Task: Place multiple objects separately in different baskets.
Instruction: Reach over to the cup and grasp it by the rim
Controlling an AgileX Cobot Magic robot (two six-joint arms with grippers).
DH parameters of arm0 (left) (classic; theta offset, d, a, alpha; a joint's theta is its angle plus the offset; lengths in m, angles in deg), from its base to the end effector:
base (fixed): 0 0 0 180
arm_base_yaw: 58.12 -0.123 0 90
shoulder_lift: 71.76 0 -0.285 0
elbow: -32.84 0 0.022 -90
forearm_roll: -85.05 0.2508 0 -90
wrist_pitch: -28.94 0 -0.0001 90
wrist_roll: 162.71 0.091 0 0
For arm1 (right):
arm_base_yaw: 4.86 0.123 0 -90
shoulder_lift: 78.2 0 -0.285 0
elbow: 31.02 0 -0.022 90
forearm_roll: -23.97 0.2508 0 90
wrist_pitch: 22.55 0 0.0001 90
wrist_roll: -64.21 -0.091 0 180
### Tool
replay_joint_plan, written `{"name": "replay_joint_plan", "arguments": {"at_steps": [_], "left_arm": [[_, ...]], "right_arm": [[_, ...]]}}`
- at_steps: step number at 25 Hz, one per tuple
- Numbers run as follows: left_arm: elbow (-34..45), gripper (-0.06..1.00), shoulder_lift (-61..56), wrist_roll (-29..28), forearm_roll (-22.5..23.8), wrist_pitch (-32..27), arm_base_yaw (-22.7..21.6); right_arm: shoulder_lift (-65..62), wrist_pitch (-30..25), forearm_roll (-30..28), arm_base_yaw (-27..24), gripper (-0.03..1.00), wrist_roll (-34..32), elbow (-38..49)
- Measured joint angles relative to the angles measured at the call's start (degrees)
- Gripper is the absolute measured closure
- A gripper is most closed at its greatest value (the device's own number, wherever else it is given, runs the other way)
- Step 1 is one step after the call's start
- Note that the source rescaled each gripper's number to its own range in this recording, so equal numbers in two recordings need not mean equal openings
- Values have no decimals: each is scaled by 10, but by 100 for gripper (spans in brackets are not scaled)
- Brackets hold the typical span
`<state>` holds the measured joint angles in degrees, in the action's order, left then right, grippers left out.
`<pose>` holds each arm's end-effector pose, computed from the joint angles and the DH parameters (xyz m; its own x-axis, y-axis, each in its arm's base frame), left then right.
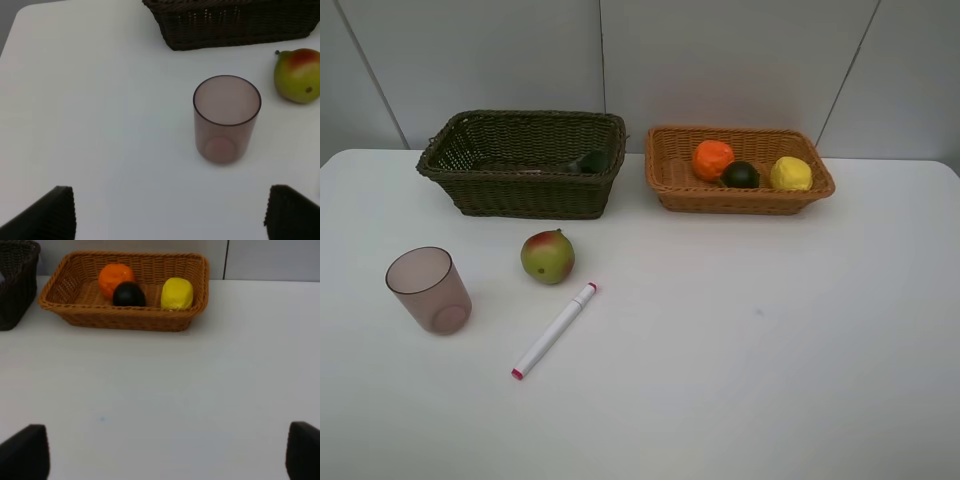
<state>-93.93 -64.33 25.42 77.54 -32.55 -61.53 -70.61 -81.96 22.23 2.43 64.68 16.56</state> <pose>0.0025 -0.0103 0.2540 -0.5235 0.0474 -0.8507 0.0798 0.9968 0.0064 -0.0062 -0.0032 0.2840 -0.4099 -0.0763 -0.9090 -0.1130 0.9931 -0.0324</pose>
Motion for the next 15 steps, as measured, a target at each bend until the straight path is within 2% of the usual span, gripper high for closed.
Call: {"name": "replay_joint_plan", "arguments": {"at_steps": [15], "left_arm": [[0,-6,0,0,-11,0,17]], "right_arm": [[0,0,-1,0,-3,0,0]]}}
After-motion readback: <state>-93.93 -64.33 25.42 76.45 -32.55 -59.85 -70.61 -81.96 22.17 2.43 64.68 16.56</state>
